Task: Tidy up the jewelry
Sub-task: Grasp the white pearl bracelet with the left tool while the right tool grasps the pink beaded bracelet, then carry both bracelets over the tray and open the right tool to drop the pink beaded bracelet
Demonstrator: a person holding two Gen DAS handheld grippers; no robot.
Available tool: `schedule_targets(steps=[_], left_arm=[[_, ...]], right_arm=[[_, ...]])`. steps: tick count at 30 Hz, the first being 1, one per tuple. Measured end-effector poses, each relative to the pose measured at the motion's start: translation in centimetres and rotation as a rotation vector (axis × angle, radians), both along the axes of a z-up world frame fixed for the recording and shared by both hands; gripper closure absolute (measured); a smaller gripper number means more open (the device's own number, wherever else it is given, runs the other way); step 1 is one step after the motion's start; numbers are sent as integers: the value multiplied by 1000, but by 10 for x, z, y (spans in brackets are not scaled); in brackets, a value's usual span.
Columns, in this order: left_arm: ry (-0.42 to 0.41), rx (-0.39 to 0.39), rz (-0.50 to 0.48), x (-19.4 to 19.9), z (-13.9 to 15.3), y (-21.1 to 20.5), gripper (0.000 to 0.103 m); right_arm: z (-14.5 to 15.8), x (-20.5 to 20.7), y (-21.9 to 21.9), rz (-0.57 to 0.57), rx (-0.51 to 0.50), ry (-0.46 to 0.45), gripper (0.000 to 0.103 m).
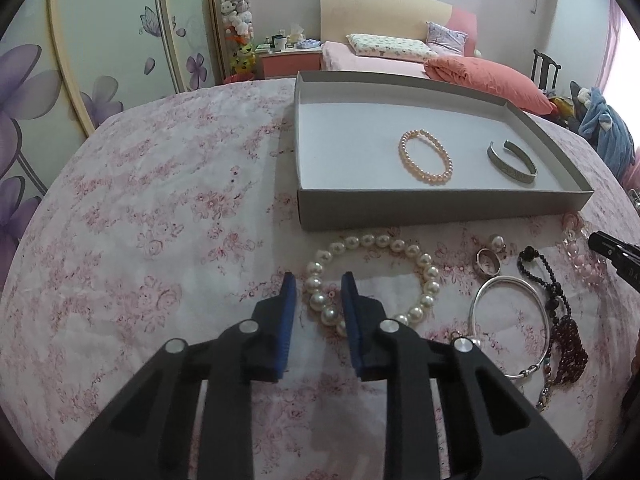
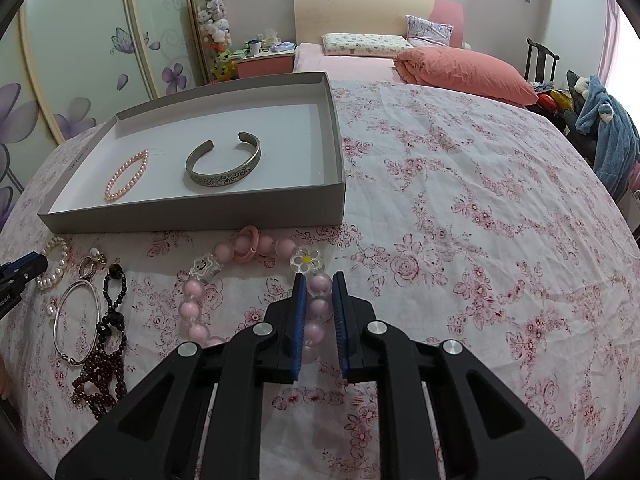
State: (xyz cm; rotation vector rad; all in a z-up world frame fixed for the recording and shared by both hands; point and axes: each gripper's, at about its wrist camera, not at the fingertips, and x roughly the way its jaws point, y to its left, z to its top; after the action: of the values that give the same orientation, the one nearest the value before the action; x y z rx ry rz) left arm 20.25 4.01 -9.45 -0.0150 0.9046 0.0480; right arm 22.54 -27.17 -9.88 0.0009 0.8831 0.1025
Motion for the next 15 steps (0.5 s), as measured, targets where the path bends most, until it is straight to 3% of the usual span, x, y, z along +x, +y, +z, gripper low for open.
schedule_targets(steps=[3,5,10,15], left_arm=[[-3,8,-3,-1,0,-1,80],[-4,6,-6,-2,0,-2,91],[-1,-6,-3,-5,2,3,93],[-15,-60,23,-12,7,17,93]], right_arm=[[0,0,0,0,1,0,89],[0,0,0,0,3,0,89],[0,-2,-2,-9,23,1,89],[12,-12,-10,-18,123,-28,89]])
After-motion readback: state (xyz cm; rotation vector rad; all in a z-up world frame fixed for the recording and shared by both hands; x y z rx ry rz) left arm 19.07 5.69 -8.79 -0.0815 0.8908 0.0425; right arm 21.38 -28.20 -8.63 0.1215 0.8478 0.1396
